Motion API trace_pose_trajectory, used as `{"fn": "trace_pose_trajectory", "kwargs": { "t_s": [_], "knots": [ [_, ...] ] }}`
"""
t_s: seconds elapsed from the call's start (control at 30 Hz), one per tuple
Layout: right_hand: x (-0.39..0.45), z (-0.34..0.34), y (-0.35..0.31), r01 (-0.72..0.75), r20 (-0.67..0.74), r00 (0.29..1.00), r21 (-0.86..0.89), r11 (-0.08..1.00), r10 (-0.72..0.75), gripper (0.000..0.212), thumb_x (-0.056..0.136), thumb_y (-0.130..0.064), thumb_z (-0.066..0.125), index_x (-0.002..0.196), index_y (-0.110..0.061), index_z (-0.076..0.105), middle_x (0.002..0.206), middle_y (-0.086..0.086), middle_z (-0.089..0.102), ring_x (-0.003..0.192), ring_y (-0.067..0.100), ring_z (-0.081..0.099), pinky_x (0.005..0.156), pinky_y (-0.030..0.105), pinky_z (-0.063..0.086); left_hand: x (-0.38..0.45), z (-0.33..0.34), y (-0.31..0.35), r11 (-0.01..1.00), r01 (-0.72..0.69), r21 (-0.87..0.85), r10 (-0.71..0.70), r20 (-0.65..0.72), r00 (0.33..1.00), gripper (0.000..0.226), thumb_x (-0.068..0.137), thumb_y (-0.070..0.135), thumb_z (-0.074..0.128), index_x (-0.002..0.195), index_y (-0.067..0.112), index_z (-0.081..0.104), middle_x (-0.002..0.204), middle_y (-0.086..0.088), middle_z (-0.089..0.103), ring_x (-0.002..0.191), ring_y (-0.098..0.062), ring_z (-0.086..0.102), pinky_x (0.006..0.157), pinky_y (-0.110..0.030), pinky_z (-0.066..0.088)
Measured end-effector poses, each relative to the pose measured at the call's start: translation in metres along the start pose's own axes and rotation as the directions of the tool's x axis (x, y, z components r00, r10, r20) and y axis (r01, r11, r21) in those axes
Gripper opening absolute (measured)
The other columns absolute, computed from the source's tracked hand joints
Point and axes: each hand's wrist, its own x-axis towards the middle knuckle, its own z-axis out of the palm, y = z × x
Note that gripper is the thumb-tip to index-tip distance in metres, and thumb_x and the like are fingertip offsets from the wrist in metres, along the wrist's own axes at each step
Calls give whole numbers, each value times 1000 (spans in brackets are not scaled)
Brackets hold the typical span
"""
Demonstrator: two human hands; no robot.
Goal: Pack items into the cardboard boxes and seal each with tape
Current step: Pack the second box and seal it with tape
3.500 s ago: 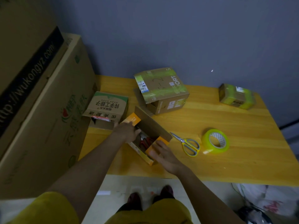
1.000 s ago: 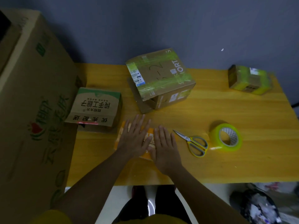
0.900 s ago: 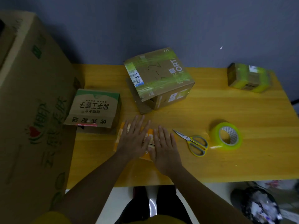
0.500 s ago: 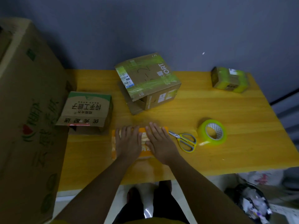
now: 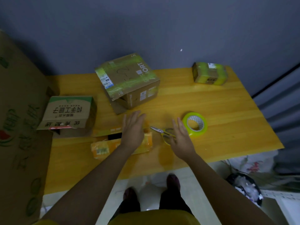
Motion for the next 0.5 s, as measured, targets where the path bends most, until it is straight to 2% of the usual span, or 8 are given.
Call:
{"fn": "trace_pose_trajectory", "kwargs": {
  "t_s": [0.1,0.17,0.23,0.3,0.37,0.4,0.43,0.5],
  "knots": [
    [0,-16,47,-72,10,997,-35,997,72,63,91,-4,54,148,2,28,155,26,20,145,40,19,116,45,22,19,18,39,993,-84,-77,89,57,994,44,98,3,41,141,13,44,151,-8,33,141,-28,24,115,-46,20],
    [7,-18,79,-71,49,996,-82,994,75,69,75,1,62,139,11,39,139,37,40,129,54,39,101,57,40,33,37,66,990,-84,-116,96,98,991,47,96,1,41,142,12,43,151,-7,33,141,-26,25,114,-40,24],
    [23,-11,113,-26,134,989,-217,976,56,76,57,-11,72,127,10,52,116,33,57,109,53,56,84,58,52,48,59,92,991,-39,-126,61,175,983,52,94,1,42,145,10,37,154,-8,29,143,-23,24,115,-30,19],
    [35,-9,130,26,204,977,-411,911,64,70,49,-25,81,113,-2,67,96,17,68,91,38,67,76,48,56,61,81,115,979,93,-184,-38,279,959,56,93,0,45,147,8,32,155,-10,28,143,-22,26,113,-25,20],
    [43,-20,135,122,234,972,-544,830,11,40,67,-30,66,104,-17,73,81,2,70,80,23,67,70,36,53,74,103,129,927,263,-266,-169,330,929,56,94,-1,46,147,8,32,153,-11,32,140,-25,32,110,-25,27],
    [46,-27,138,158,274,962,-550,820,-1,37,75,-24,51,104,-21,73,80,1,69,79,21,66,71,35,50,81,114,133,905,328,-272,-228,340,912,57,94,-1,46,147,8,30,153,-11,32,140,-25,33,110,-25,28],
    [51,-33,145,191,303,953,-561,805,-15,42,82,-17,42,114,-21,69,88,3,70,87,23,65,78,36,47,88,125,135,895,370,-249,-266,368,891,59,93,-1,47,148,8,28,153,-11,31,140,-26,32,110,-26,28],
    [59,-41,159,304,381,921,-558,772,-88,45,94,-12,38,138,-16,45,118,9,62,114,28,54,97,40,33,100,144,136,881,430,-200,-306,451,838,58,92,1,49,148,5,30,153,-14,32,140,-26,33,111,-28,27]
  ]
}}
